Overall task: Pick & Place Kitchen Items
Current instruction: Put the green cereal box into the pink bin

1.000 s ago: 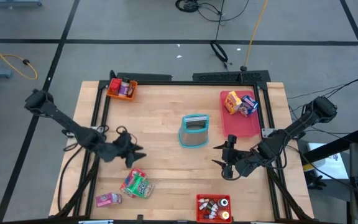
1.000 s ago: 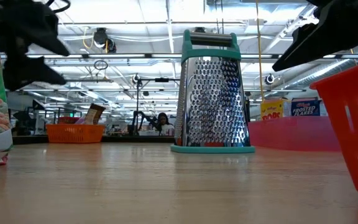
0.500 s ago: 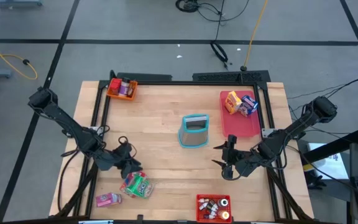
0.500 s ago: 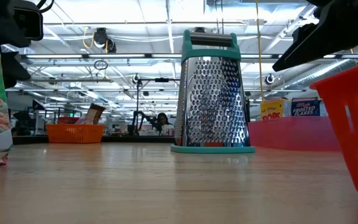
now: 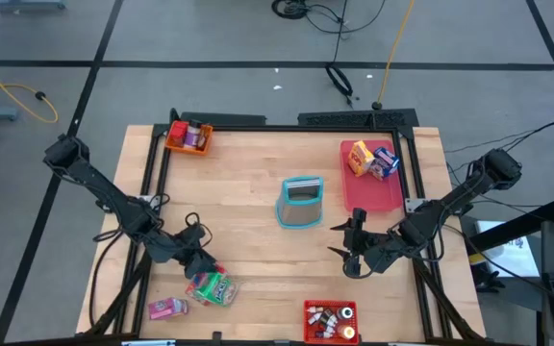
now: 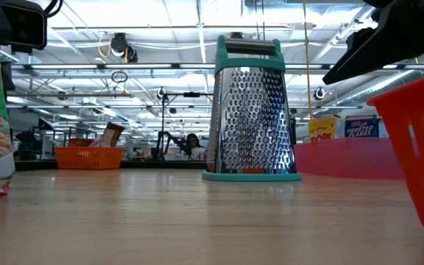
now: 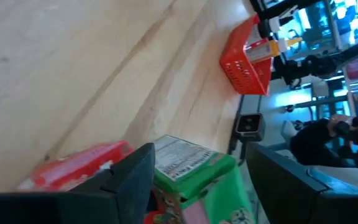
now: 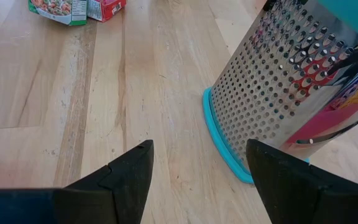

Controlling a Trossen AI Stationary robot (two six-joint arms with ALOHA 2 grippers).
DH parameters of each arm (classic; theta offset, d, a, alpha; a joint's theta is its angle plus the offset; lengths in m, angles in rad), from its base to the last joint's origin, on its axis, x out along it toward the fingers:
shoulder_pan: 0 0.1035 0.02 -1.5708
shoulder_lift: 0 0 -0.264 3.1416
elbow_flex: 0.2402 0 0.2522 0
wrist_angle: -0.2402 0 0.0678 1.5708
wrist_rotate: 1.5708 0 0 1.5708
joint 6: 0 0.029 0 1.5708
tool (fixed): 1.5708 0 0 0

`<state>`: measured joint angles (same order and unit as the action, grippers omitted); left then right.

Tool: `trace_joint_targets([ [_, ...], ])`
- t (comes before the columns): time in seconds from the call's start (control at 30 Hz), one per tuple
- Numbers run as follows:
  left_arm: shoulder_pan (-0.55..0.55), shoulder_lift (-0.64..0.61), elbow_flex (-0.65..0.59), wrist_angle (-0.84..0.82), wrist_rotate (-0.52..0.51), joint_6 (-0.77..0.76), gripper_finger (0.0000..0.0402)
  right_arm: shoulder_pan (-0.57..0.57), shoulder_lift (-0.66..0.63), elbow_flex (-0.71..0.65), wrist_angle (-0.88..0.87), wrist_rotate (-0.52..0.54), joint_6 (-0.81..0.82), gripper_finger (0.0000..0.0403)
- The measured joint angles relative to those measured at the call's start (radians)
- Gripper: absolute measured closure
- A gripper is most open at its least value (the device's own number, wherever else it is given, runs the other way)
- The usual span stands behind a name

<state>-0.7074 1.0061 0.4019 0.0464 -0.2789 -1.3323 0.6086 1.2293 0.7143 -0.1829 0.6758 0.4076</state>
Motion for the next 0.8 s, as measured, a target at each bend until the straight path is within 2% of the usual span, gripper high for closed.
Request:
trace_joint_targets([
  [0.17,-0.005,0.0,0.0,0.031,0.026,-0.027,0.0132,0.0,0.0,0.0,0.0,0.0,0.0,0.0154],
  [0.57,-0.016,0.01,0.0,-0.002,0.029,-0.094,0.013,0.0,0.0,0.0,0.0,0.0,0.014,0.0154],
  [0.8,-0.016,0.046,0.0,0.018,0.083,-0.174,0.013,0.0,0.0,0.0,0.0,0.0,0.021,0.0154],
])
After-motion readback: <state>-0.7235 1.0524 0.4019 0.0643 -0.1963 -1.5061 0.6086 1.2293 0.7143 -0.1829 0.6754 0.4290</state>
